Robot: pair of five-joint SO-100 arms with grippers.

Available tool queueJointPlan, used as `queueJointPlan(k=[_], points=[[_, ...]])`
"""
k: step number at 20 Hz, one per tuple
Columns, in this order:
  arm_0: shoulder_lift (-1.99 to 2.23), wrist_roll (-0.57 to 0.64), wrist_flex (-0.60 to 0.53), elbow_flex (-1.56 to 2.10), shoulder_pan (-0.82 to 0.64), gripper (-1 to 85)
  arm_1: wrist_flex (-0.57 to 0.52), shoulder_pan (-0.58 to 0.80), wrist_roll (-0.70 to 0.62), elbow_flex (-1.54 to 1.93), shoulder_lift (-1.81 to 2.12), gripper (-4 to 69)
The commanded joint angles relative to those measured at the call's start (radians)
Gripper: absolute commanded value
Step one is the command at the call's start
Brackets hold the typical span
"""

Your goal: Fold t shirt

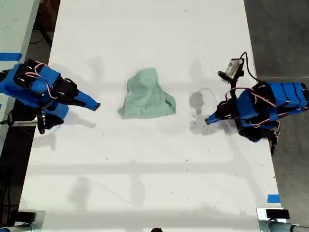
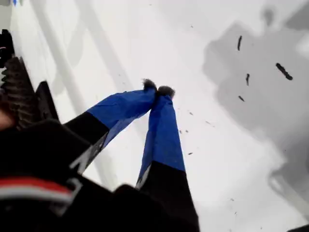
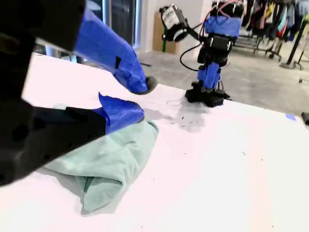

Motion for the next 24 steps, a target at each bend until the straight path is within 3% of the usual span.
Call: queueJointPlan(k=[1, 3, 4, 5, 6, 8, 10, 14, 24], points=[[0.364, -0.021, -0.078, 0.417, 0.028, 4.4, -0.006, -0.017, 0.002, 0.305, 0.380, 0.5], [0.334, -0.005, -0.041, 0.480, 0.008, 4.9, 0.057, 0.028, 0.002, 0.431, 0.416, 3.6], [0.367, -0.032, 0.029, 0.528, -0.020, 5.1, 0.055, 0.057, -0.094, 0.468, 0.414, 9.3], [0.362, -0.061, 0.069, 0.548, -0.043, 5.4, 0.035, 0.063, -0.091, 0.503, 0.416, 21.7], [0.362, -0.080, 0.075, 0.557, -0.043, 6.5, 0.023, 0.083, -0.058, 0.517, 0.413, 24.6], [0.362, -0.067, 0.078, 0.555, -0.057, 8.8, 0.003, 0.141, -0.130, 0.531, 0.414, 22.7], [0.362, 0.067, 0.074, 0.548, -0.098, 11.7, -0.002, 0.153, -0.212, 0.537, 0.414, 22.5], [0.362, 0.058, 0.074, 0.549, -0.034, 12.3, -0.006, 0.150, -0.175, 0.543, 0.414, 21.6], [0.362, 0.058, 0.074, 0.549, -0.035, 12.3, -0.006, 0.150, -0.172, 0.545, 0.414, 21.1]])
